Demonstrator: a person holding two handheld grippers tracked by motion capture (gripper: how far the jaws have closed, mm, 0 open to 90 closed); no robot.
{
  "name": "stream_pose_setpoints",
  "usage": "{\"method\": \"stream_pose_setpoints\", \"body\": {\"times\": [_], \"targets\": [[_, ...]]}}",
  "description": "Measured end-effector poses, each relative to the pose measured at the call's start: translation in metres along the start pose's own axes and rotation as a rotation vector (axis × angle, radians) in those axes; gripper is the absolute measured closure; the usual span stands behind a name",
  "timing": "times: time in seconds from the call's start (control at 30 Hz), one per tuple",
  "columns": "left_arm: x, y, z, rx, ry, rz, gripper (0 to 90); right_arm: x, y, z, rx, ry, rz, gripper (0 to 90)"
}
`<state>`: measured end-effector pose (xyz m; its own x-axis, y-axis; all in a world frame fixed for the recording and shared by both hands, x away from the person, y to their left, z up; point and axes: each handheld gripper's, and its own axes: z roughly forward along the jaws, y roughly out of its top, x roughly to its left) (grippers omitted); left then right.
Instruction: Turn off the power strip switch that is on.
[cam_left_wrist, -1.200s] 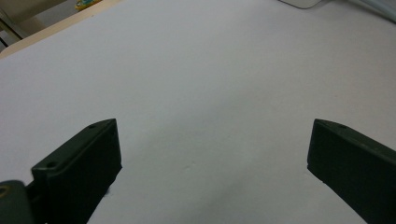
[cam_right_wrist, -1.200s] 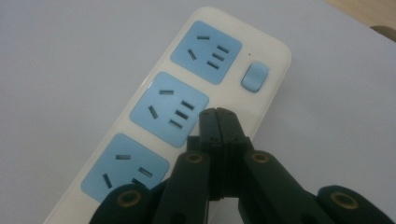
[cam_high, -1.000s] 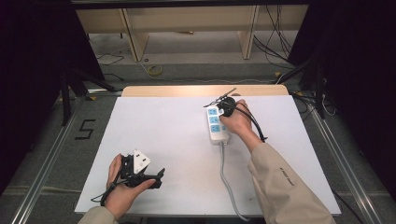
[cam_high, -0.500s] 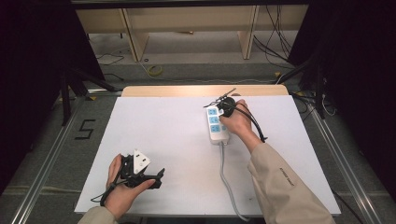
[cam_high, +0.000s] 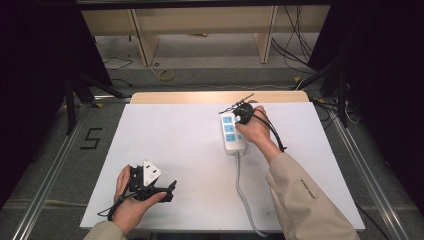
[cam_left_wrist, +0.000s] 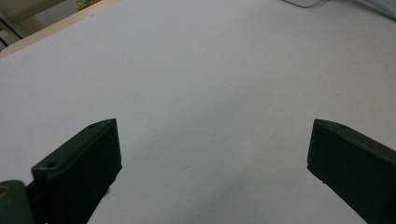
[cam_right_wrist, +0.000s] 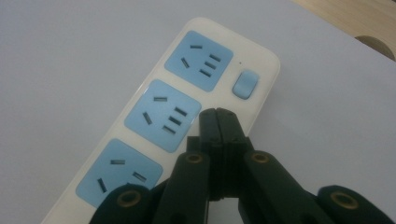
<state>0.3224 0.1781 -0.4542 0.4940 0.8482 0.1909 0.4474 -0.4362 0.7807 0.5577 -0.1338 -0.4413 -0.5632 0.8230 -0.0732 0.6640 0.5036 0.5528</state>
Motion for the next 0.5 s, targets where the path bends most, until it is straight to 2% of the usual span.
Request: {"method": "stream_pose_setpoints", "body": {"times": [0.5], "targets": [[-0.0001,-0.0004,0.0006,0.000,0.002,-0.002,2.3,-0.0042,-0.0050,-0.0014,-0.019,-0.003,0.009,90.0]]}}
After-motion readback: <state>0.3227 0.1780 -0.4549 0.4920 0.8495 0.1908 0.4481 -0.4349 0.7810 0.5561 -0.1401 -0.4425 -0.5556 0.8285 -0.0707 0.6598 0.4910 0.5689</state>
